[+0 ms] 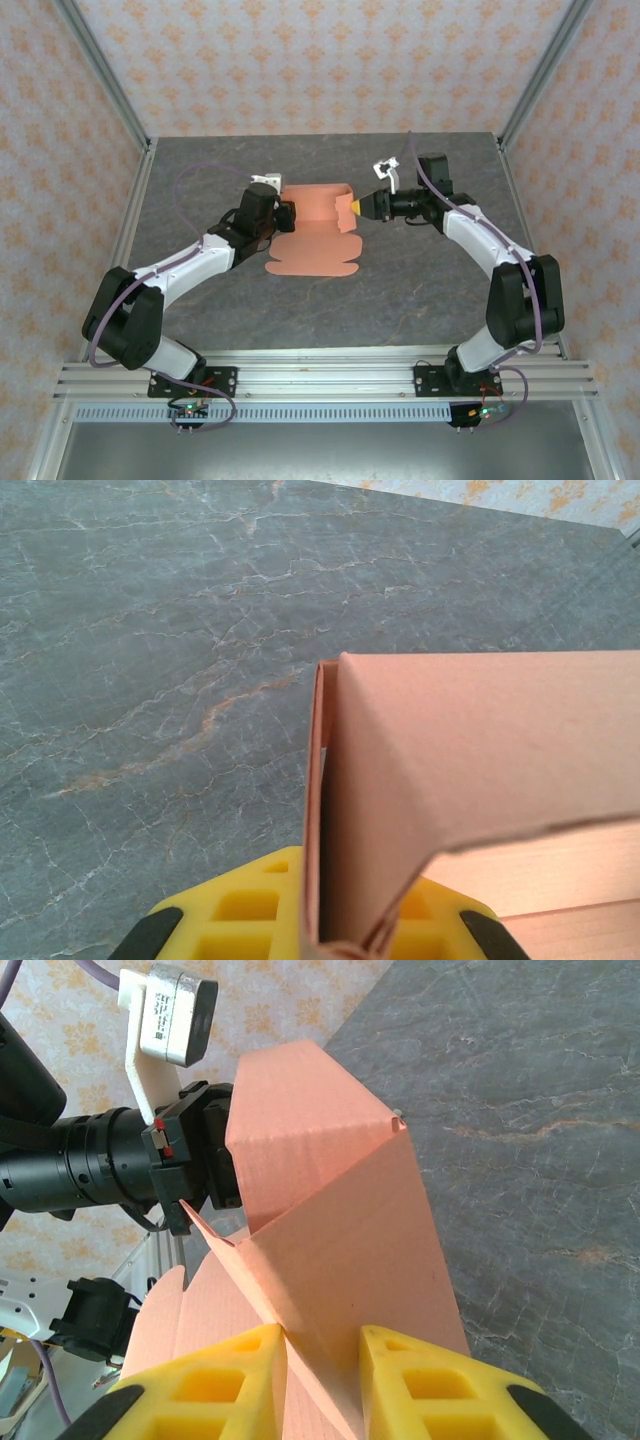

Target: Fold the paper box

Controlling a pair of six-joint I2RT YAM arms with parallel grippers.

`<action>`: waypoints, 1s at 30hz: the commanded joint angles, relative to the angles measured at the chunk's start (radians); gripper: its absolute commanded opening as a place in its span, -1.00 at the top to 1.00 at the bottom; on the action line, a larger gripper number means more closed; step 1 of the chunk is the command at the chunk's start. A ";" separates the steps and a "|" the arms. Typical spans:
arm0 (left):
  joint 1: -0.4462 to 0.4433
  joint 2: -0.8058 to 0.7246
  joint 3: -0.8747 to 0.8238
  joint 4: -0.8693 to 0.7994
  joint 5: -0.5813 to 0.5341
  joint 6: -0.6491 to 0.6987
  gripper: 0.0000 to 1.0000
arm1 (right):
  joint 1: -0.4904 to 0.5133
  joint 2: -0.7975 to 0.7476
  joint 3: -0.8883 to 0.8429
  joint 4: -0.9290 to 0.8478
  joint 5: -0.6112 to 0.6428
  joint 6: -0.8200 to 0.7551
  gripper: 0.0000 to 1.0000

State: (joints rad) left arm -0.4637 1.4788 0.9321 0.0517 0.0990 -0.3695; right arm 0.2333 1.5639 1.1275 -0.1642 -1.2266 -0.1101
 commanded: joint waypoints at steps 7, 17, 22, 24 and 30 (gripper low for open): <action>-0.018 -0.027 0.027 0.020 0.072 -0.011 1.00 | 0.023 0.033 0.044 0.008 0.070 -0.034 0.50; -0.029 -0.031 0.033 0.016 0.076 -0.005 1.00 | 0.035 0.007 0.018 0.052 0.217 -0.016 0.41; -0.030 -0.035 0.033 0.014 0.078 -0.002 1.00 | 0.036 0.013 0.020 0.061 0.239 -0.013 0.35; -0.033 -0.035 0.035 0.014 0.079 -0.001 1.00 | 0.037 0.023 0.023 0.062 0.241 -0.012 0.35; -0.034 -0.038 0.035 0.011 0.079 0.001 1.00 | 0.036 0.044 0.029 0.061 0.245 -0.008 0.25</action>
State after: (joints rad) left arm -0.4713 1.4788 0.9321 0.0330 0.1009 -0.3695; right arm 0.2707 1.5833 1.1458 -0.1398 -1.0496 -0.1135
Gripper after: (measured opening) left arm 0.093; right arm 0.370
